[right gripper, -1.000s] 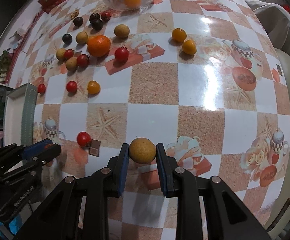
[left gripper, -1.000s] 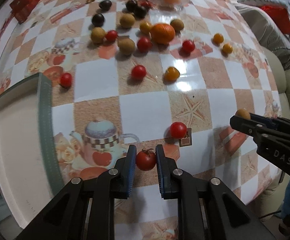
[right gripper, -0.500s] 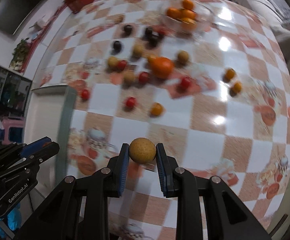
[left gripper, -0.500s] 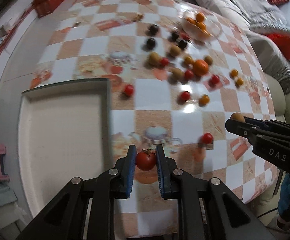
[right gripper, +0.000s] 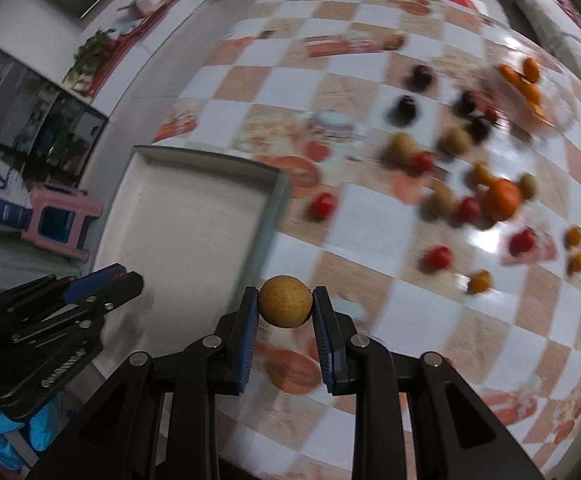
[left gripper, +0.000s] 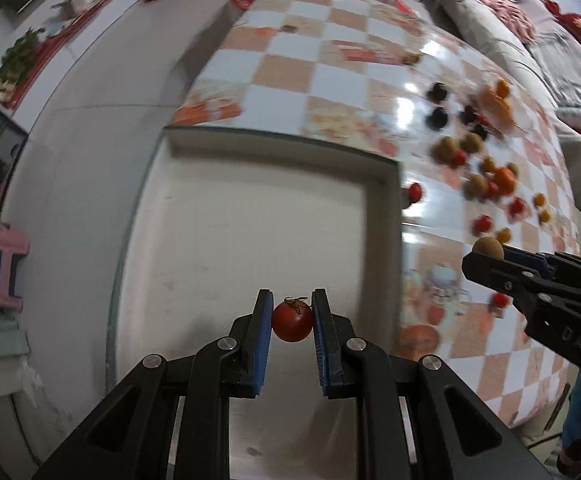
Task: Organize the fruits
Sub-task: 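Carry both fruits over the white tray and open both tools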
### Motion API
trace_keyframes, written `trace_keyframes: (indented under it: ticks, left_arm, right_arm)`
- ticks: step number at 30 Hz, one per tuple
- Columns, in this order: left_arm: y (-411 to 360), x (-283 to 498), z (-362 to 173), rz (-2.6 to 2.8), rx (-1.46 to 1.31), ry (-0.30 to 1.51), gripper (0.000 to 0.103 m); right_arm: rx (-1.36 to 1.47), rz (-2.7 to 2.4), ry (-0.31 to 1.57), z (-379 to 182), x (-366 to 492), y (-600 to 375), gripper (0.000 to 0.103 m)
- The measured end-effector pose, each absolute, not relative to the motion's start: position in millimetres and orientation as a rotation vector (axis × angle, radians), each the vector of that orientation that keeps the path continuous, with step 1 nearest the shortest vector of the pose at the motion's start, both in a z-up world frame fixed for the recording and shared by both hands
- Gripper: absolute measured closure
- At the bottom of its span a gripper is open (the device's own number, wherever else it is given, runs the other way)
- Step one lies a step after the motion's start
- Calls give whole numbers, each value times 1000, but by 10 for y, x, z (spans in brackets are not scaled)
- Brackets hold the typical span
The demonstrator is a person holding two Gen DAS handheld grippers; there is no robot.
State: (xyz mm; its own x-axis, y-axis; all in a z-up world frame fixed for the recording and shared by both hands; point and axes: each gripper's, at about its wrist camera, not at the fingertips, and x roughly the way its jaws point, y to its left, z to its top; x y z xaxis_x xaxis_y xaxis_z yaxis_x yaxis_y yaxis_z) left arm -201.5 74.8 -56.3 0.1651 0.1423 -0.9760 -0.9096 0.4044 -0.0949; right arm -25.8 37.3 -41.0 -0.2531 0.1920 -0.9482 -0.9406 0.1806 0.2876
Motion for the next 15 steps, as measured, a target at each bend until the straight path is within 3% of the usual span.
trace_keyframes:
  ticks: [15]
  left_arm:
    - [908,-2321,-1102,974,-854,1249,82]
  right_arm:
    - [-1025,1373,1374,-1003,-1151,863,74]
